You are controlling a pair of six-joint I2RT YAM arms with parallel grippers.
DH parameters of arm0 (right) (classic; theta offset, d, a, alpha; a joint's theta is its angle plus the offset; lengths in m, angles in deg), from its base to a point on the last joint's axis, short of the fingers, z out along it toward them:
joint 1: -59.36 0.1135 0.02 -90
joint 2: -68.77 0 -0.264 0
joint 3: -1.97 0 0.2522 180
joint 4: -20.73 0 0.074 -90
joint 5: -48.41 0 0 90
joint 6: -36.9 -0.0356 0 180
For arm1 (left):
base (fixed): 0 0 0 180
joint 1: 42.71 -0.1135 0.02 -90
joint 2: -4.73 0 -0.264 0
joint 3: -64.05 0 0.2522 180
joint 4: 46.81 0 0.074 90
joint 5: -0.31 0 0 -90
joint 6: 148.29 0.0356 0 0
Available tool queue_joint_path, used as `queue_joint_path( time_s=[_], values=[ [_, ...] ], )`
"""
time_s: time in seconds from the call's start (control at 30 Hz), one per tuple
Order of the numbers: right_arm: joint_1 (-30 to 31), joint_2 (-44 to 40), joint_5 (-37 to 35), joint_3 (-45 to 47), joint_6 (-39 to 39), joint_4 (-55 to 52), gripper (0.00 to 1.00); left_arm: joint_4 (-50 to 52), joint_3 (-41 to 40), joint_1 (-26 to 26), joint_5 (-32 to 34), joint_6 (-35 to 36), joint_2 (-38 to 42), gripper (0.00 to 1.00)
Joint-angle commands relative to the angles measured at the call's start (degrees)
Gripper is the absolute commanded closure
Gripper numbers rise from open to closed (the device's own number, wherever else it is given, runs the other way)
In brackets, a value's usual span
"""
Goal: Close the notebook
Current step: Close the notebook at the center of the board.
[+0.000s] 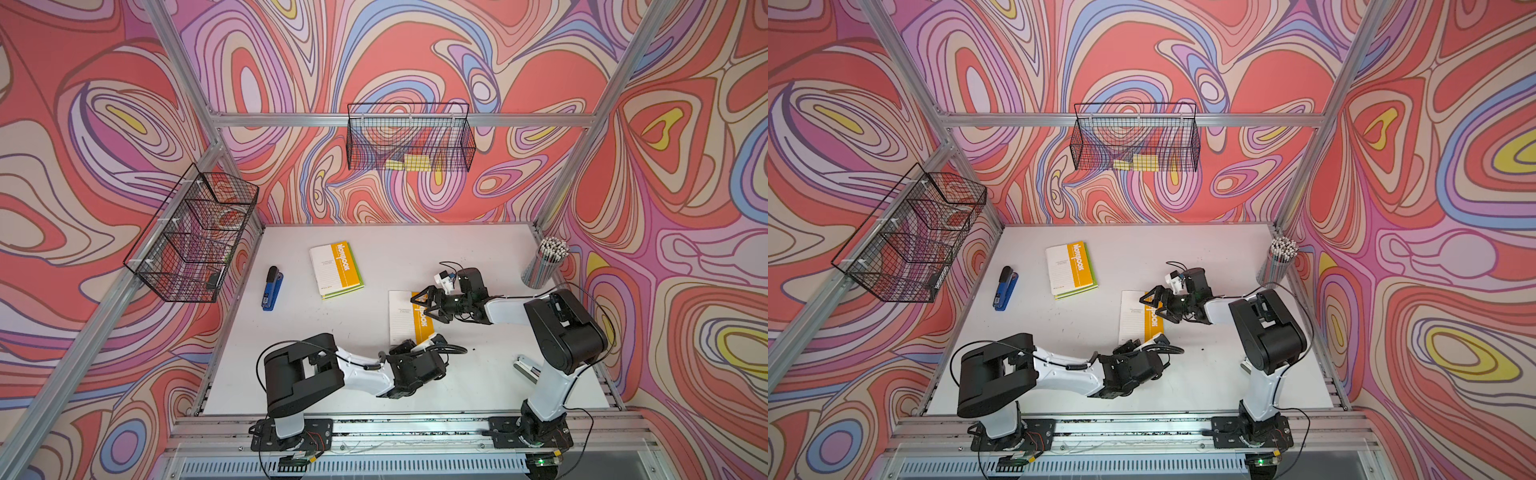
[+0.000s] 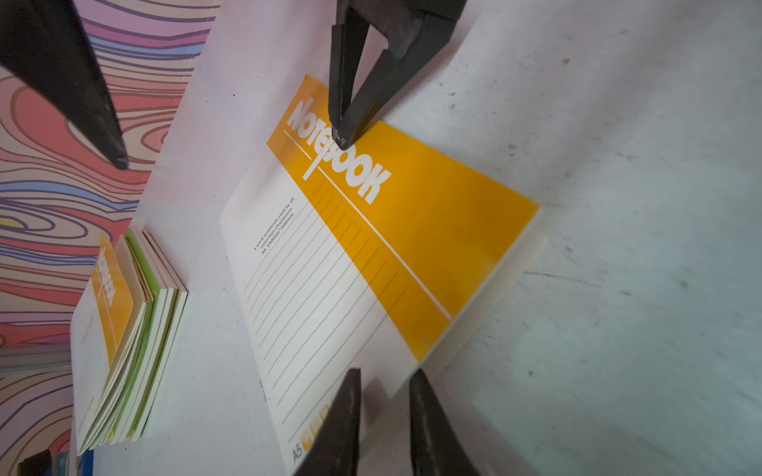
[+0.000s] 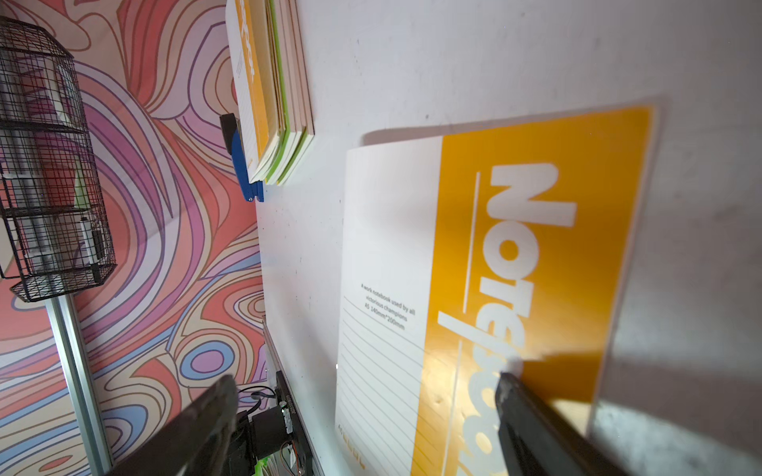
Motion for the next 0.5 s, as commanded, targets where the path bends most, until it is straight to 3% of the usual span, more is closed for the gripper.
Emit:
queue_joint_path(
  time_s=[0.0, 0.13, 0.3, 0.4, 0.47],
  values=[
    [0.38, 1.66, -0.89, 0.92, 0.2, 1.64, 0.02, 2.03, 0.78, 1.6, -0.64, 0.1, 3.76, 0.57],
    [0.39, 2.13, -0.63, 0.81, 0.2, 1.71, 0.02, 2.74, -0.26, 2.19, -3.21, 0.48, 8.83, 0.46],
    [0.36, 2.1, -0.54, 0.64, 0.42, 1.59, 0.02, 1.96, -2.92, 2.13, -5.74, -0.38, 16.87, 0.4],
    [0.38, 1.99, -0.53, 0.97, 0.44, 1.65, 0.02, 1.75, -5.29, -0.42, -8.16, -2.89, 22.5, 0.39],
    [0.36, 1.68, -0.41, 1.27, 0.49, 1.65, 0.02, 2.02, -6.99, -3.6, -12.36, -5.53, 27.1, 0.45]
  ],
)
